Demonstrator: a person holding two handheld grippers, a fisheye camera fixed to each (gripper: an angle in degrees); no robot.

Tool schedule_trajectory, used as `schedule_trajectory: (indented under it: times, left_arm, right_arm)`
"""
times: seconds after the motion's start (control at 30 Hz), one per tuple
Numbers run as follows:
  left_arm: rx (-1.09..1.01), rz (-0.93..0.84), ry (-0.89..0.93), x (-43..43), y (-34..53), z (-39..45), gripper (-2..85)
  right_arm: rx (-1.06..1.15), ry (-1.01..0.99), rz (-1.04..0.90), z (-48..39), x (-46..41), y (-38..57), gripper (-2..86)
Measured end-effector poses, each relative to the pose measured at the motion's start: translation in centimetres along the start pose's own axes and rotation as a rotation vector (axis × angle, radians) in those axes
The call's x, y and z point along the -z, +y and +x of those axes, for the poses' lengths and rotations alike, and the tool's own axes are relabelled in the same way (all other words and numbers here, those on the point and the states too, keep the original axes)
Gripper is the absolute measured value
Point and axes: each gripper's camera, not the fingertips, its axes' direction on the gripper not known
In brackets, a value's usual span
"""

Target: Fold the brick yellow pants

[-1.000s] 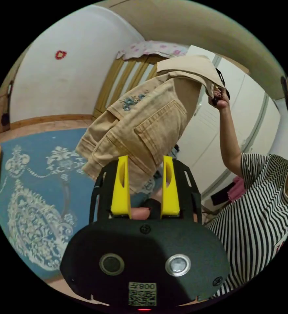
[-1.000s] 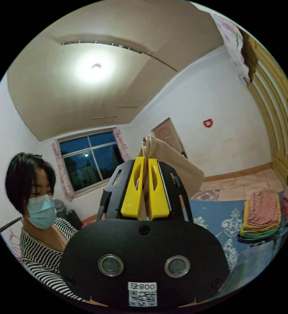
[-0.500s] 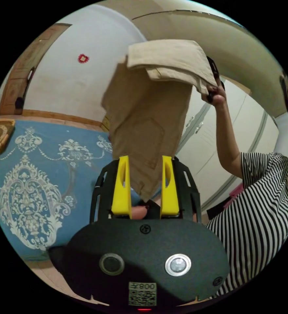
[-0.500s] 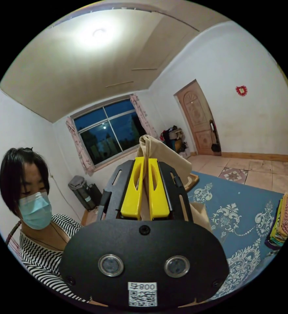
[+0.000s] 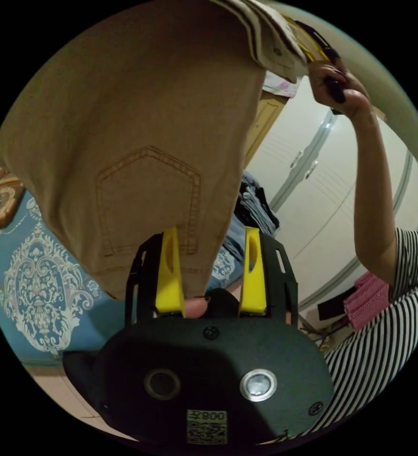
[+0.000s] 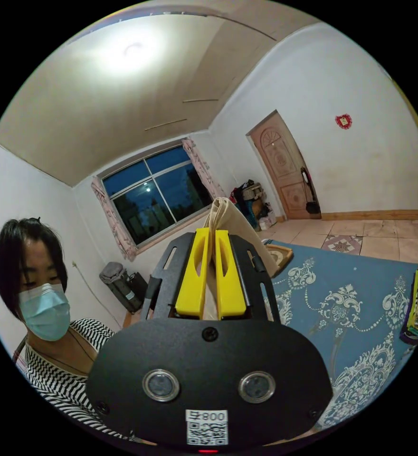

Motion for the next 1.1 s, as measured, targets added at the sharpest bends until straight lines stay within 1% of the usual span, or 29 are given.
schedule_trajectory:
  times: [0.03,0.2,0.3,0.37,0.43,0.47,0.57,0.7,0.9,1.0,1.1]
  left_arm:
    - [0.013,-0.002,-0.039,0.6,-0.3,0.4,17.9]
    - [0.032,0.040,-0.076,3.4,-1.2,2.2,17.5]
    - [0.021,0.054,-0.131,4.6,-1.9,3.9,17.1]
    - [0.048,0.031,-0.157,5.1,-2.6,4.2,15.0]
    - [0.067,0.023,-0.144,5.6,-2.9,4.2,12.8]
    - [0.070,0.029,-0.133,6.0,-2.9,4.2,9.6]
    - [0.098,0.025,-0.111,7.5,-2.7,4.2,4.0]
    - [0.102,0.004,-0.147,10.3,-2.5,4.1,2.4]
    - [0.017,0.053,-0.314,17.2,-5.1,4.1,1.3]
    - [-0.083,0.049,-0.372,19.5,-8.5,5.1,1.0]
    - [-0.205,0.050,-0.431,20.6,-11.9,7.1,0.9]
  right_arm:
    - [0.008,0.002,0.004,0.3,-0.8,0.5,11.2]
    - [0.009,0.007,0.013,2.3,-3.5,2.3,9.9]
    - [-0.009,0.007,0.021,4.2,-4.9,3.3,8.9]
    - [-0.021,0.005,0.024,5.5,-5.5,4.0,8.1]
    - [-0.034,0.011,0.029,7.3,-6.1,4.7,7.0]
    - [-0.037,0.016,0.030,7.8,-6.2,4.9,6.7]
    - [-0.052,0.034,0.036,10.6,-6.1,5.8,5.0]
    - [-0.091,0.067,0.069,15.6,-4.9,7.2,1.8]
    - [-0.217,0.112,0.144,24.6,-1.9,9.9,-0.3]
    - [-0.281,0.102,0.186,28.9,-0.6,11.2,-0.4]
    - [-0.287,0.072,0.239,32.3,1.1,12.1,-0.4]
